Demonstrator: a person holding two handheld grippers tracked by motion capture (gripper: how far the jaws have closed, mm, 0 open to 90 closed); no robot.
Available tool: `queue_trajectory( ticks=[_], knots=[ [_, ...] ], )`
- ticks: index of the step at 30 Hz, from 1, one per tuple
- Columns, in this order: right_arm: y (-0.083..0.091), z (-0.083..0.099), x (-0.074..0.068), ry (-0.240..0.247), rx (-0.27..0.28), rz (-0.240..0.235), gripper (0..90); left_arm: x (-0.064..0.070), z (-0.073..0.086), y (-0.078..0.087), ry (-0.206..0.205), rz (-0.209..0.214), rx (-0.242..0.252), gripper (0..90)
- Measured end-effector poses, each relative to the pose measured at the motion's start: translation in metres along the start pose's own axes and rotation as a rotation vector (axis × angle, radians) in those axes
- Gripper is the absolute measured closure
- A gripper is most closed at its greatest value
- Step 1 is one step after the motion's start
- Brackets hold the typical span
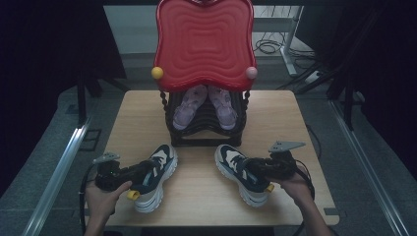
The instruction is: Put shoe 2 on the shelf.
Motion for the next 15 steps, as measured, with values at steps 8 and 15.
queue_trajectory(
  ticks=[8,15],
  knots=[
    [0.010,0.006,0.005,-0.041,0.069,0.026,74.3,-0.003,-0.002,0.005,0.004,0.002,0.020,73.0],
    [0.021,0.007,0.007,-0.069,0.113,0.049,74.3,-0.006,-0.005,0.011,0.011,0.004,0.040,73.0]
  ],
)
Point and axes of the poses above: each handheld gripper's, and its own axes: y roughly backward along the jaws, z roughly out of its underside, x roughly to its right, the point moved 7 cm from there along -y, roughly forward along the jaws, and after that the axes turned 1 degree about -x, right-handed, at the moved point
